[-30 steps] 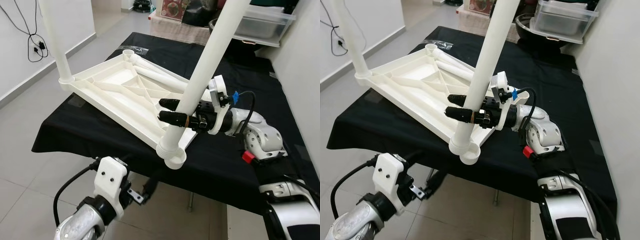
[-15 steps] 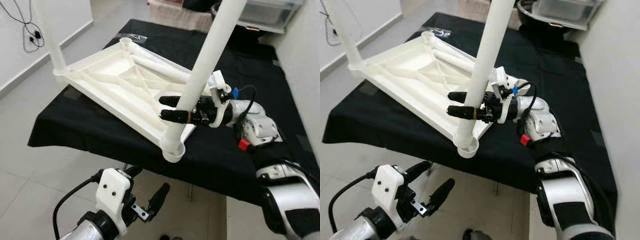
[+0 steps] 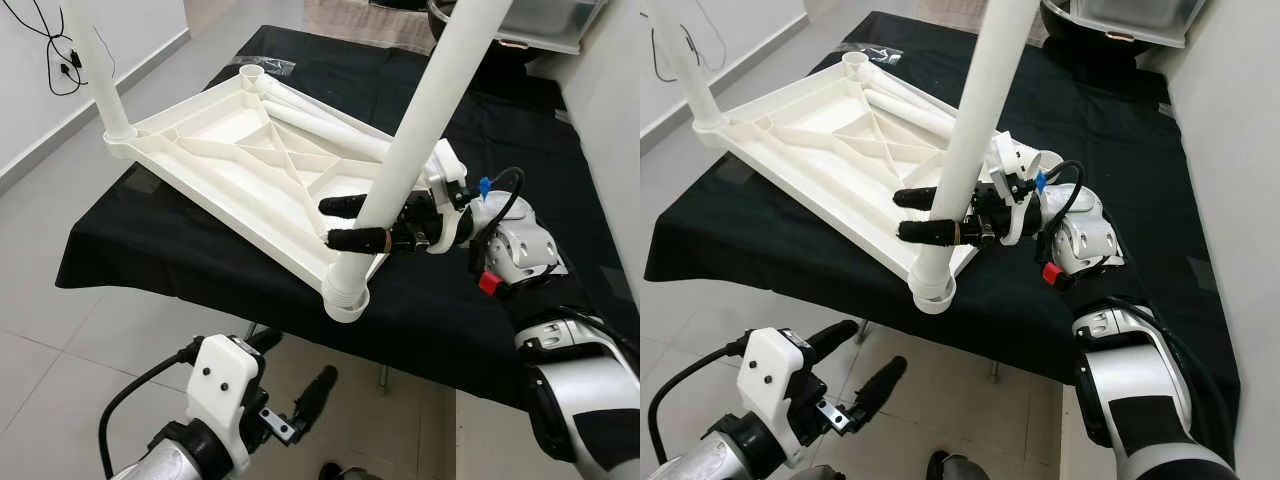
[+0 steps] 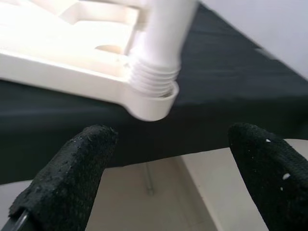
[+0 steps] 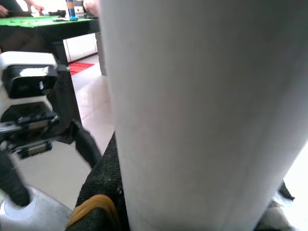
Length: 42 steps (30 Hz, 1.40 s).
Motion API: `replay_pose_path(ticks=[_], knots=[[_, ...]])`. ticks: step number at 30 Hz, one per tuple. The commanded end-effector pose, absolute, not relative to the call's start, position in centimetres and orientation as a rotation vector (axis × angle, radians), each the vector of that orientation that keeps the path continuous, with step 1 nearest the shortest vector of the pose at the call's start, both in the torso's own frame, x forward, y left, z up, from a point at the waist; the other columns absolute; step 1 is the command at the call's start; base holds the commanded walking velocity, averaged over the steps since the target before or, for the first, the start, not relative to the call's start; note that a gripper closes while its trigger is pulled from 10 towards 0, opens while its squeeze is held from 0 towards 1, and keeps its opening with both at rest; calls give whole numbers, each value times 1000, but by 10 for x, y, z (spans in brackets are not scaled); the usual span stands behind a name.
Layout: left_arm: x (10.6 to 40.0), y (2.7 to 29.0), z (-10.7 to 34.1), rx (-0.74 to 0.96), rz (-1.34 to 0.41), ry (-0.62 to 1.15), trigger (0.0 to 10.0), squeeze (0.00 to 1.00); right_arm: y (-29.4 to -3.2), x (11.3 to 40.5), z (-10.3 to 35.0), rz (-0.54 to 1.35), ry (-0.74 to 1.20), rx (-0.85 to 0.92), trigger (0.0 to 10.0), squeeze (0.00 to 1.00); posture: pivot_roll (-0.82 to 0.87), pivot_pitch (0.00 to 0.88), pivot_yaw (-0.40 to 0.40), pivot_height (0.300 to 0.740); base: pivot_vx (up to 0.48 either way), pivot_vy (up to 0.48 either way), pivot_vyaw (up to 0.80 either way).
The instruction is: Building children table
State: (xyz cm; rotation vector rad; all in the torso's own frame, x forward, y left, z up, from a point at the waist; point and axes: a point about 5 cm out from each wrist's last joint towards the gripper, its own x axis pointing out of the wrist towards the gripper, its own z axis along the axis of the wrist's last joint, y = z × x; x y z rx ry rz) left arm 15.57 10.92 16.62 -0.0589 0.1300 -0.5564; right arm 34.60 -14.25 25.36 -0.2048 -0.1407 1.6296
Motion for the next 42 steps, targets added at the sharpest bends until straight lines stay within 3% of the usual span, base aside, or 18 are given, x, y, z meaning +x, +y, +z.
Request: replay_pose_path(ticks=[1, 12, 31, 42], knots=[[152, 109, 167, -68, -555, 142, 10000, 0, -144, 345, 236, 1658, -28, -232, 10000, 0, 174, 228, -89, 740, 0, 0, 0], [152, 106, 168, -50, -579, 142, 10000, 0, -141, 350, 233, 1653, 26, -290, 10000, 0, 172, 229, -83, 740, 0, 0, 0], [155, 106, 169, -41, -566, 138, 10000, 0, -110, 357, 222, 1690, 29, -134, 10000, 0, 170, 243, -98, 740, 0, 0, 0], [158, 110, 169, -32, -552, 134, 10000, 0, -118, 360, 214, 1587, 2, -63, 10000, 0, 163, 253, -96, 740, 0, 0, 0]])
